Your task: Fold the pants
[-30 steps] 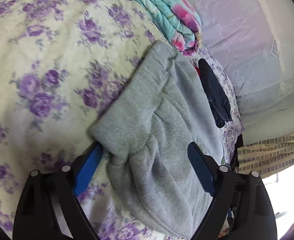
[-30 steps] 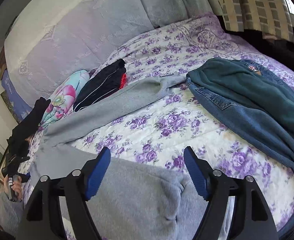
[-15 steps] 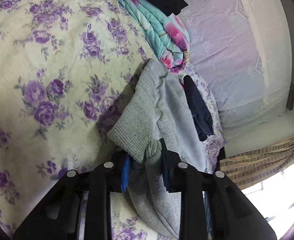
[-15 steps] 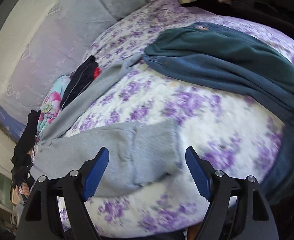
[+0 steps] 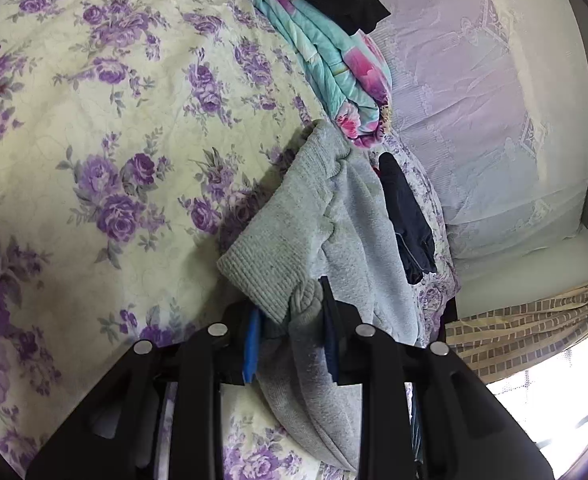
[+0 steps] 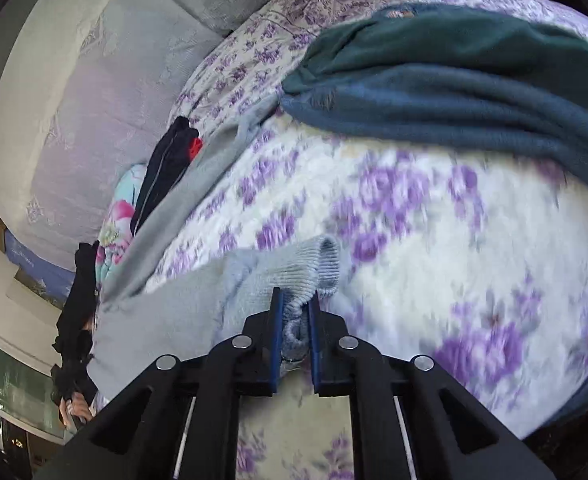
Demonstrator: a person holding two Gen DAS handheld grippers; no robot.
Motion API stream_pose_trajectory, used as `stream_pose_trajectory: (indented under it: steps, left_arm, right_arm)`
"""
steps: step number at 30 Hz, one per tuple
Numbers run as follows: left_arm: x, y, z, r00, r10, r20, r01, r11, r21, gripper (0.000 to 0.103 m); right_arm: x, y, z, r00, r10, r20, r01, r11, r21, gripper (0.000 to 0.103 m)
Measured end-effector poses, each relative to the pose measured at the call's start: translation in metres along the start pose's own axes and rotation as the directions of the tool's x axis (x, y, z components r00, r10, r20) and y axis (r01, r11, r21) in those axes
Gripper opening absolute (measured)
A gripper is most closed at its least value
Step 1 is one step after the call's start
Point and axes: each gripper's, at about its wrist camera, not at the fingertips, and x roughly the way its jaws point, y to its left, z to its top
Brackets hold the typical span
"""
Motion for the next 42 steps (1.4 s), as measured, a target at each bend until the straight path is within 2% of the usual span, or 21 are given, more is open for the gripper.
stream_pose_trajectory:
  steps: [5, 7, 10, 12, 13, 16, 19, 21, 22, 23, 24, 26, 28, 30, 32, 35, 37, 39, 40, 41, 42]
  left_arm:
    - [-0.019, -0.011, -0.016, 0.999, -0.007, 0.04, 0.007, 1.0, -0.004, 0.024]
    - [-0.034, -0.014, -0.031, 0.998, -0.022, 0.058, 0.022, 1.0, 0.002, 0.023]
    - [-0.046, -0.006, -0.047, 0.997, -0.025, 0.071, 0.025, 1.0, -0.009, 0.023]
    - [-0.041, 0.007, -0.053, 0.999, 0.027, 0.04, -0.026, 1.0, -0.014, 0.023]
    - [-0.038, 0.014, -0.055, 0.998, 0.05, 0.027, -0.05, 0.999, -0.022, 0.023]
    - [-0.041, 0.013, -0.054, 0.999, 0.033, 0.023, -0.033, 0.999, 0.01, 0.024]
    - [-0.053, -0.01, -0.055, 0.996, 0.085, 0.041, -0.09, 0.986, 0.14, 0.031]
    - [-0.066, -0.014, -0.056, 0.989, 0.121, 0.084, -0.134, 0.975, 0.175, 0.046]
    - [-0.075, -0.012, -0.056, 0.982, 0.15, 0.119, -0.169, 0.971, 0.172, 0.062]
    - [-0.083, -0.007, -0.054, 0.975, 0.169, 0.146, -0.191, 0.969, 0.156, 0.068]
    - [-0.092, 0.0, -0.053, 0.965, 0.192, 0.176, -0.215, 0.969, 0.122, 0.068]
    - [-0.102, 0.009, -0.048, 0.955, 0.219, 0.199, -0.237, 0.969, 0.071, 0.068]
    - [-0.1, -0.001, -0.042, 0.962, 0.199, 0.189, -0.217, 0.973, 0.08, 0.065]
    - [-0.084, -0.03, -0.041, 0.978, 0.145, 0.152, -0.17, 0.972, 0.161, 0.065]
    - [-0.056, -0.067, -0.041, 0.989, 0.113, 0.095, -0.134, 0.957, 0.257, 0.065]
    - [0.009, -0.119, -0.043, 0.995, 0.09, -0.052, -0.065, 0.926, 0.372, 0.065]
    - [0.056, -0.148, -0.048, 0.984, 0.106, -0.141, -0.034, 0.898, 0.439, 0.065]
    - [0.1, -0.171, -0.056, 0.967, 0.121, -0.223, 0.004, 0.871, 0.491, 0.065]
    - [0.118, -0.177, -0.058, 0.959, 0.131, -0.251, 0.014, 0.863, 0.505, 0.065]
    - [0.136, -0.182, -0.061, 0.949, 0.142, -0.283, 0.021, 0.862, 0.506, 0.065]
    - [0.156, -0.185, -0.067, 0.927, 0.152, -0.344, 0.044, 0.865, 0.5, 0.065]
  right_arm:
    - [-0.023, 0.026, 0.076, 0.997, 0.028, 0.075, -0.021, 0.995, -0.093, 0.008]
    - [-0.028, 0.032, 0.103, 0.994, -0.012, 0.107, 0.027, 0.99, -0.137, 0.001]
    - [-0.024, 0.016, 0.124, 0.986, -0.112, 0.123, 0.131, 0.978, -0.159, 0.0]
    - [-0.018, -0.002, 0.119, 0.976, -0.182, 0.119, 0.198, 0.97, -0.14, 0.0]
    - [-0.016, -0.011, 0.115, 0.976, -0.183, 0.114, 0.196, 0.974, -0.114, 0.0]
    - [-0.005, -0.005, 0.106, 0.996, -0.063, 0.069, 0.07, 0.992, -0.104, 0.003]
    - [0.012, 0.031, 0.098, 1.0, -0.017, 0.026, 0.022, 0.978, -0.208, 0.003]
    - [0.027, 0.05, 0.1, 1.0, 0.016, -0.016, -0.019, 0.97, -0.241, 0.009]
    - [0.037, 0.059, 0.105, 0.999, 0.028, -0.025, -0.034, 0.967, -0.252, 0.025]
    - [0.047, 0.065, 0.111, 0.999, 0.025, -0.022, -0.03, 0.966, -0.256, 0.045]
    - [0.058, 0.07, 0.118, 1.0, 0.019, -0.017, -0.023, 0.967, -0.256, 0.05]
    - [0.088, 0.079, 0.138, 0.999, 0.019, -0.039, -0.028, 0.971, -0.237, 0.05]
    - [0.115, 0.082, 0.156, 0.997, 0.021, -0.07, -0.033, 0.984, -0.176, 0.05]
    - [0.143, 0.084, 0.171, 0.994, 0.02, -0.112, -0.034, 0.992, -0.118, 0.05]
    - [0.171, 0.088, 0.179, 0.987, 0.016, -0.16, -0.029, 0.996, -0.084, 0.05]
    - [0.204, 0.092, 0.182, 0.977, -0.035, -0.21, 0.016, 0.996, -0.092, 0.05]
    - [0.219, 0.089, 0.181, 0.972, -0.079, -0.22, 0.063, 0.995, -0.08, 0.05]
    - [0.229, 0.087, 0.18, 0.972, -0.094, -0.216, 0.078, 0.994, -0.079, 0.044]
    - [0.229, 0.088, 0.181, 0.975, -0.106, -0.197, 0.089, 0.992, -0.091, 0.022]
    - [0.23, 0.087, 0.183, 0.977, -0.094, -0.19, 0.078, 0.993, -0.089, 0.014]
    - [0.229, 0.085, 0.186, 0.98, -0.073, -0.185, 0.061, 0.996, -0.071, 0.013]
